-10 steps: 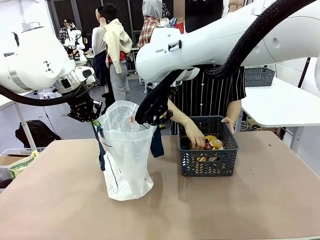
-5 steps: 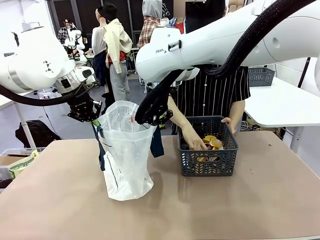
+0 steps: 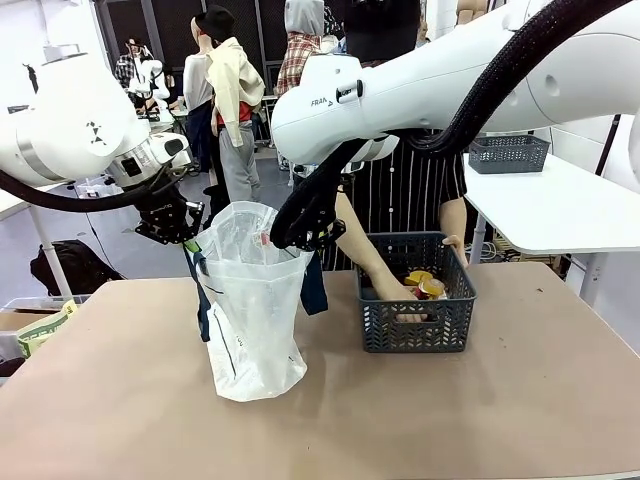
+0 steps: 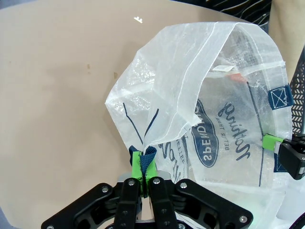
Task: Transfer purchased items from the store into the shopping bag.
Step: Move the Reusable shopping bag to the right side of the table.
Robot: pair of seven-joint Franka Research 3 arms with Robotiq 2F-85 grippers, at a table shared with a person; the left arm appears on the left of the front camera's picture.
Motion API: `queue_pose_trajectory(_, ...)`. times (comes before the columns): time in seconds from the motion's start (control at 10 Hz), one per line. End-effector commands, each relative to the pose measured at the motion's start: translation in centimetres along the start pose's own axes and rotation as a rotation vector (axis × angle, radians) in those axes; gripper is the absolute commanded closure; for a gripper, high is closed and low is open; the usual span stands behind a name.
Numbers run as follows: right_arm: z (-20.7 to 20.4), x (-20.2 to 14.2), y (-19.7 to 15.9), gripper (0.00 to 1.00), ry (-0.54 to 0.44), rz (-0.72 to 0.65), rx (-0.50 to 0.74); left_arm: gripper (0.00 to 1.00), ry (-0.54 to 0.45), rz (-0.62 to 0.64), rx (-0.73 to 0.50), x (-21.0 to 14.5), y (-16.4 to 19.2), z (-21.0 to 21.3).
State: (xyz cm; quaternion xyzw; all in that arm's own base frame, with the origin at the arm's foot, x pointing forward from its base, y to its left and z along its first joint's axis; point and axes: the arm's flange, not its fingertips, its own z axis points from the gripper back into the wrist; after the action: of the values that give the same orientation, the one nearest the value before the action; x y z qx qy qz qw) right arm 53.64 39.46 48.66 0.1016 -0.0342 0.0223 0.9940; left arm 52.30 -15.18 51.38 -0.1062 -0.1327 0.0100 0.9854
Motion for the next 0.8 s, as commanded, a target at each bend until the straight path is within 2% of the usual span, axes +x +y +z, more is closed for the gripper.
queue_pose_trajectory(0.0,-0.18,-0.11,-0.25,1.00,0.010,-0.007,0.004,1.00,-0.001,-0.001,-0.001,-0.04,0.01,0.08)
queue_pose_trajectory(0.7,-0.18,-0.11,-0.25,1.00,0.010,-0.007,0.004,1.00,-0.001,-0.001,-0.001,-0.04,0.01,0.08)
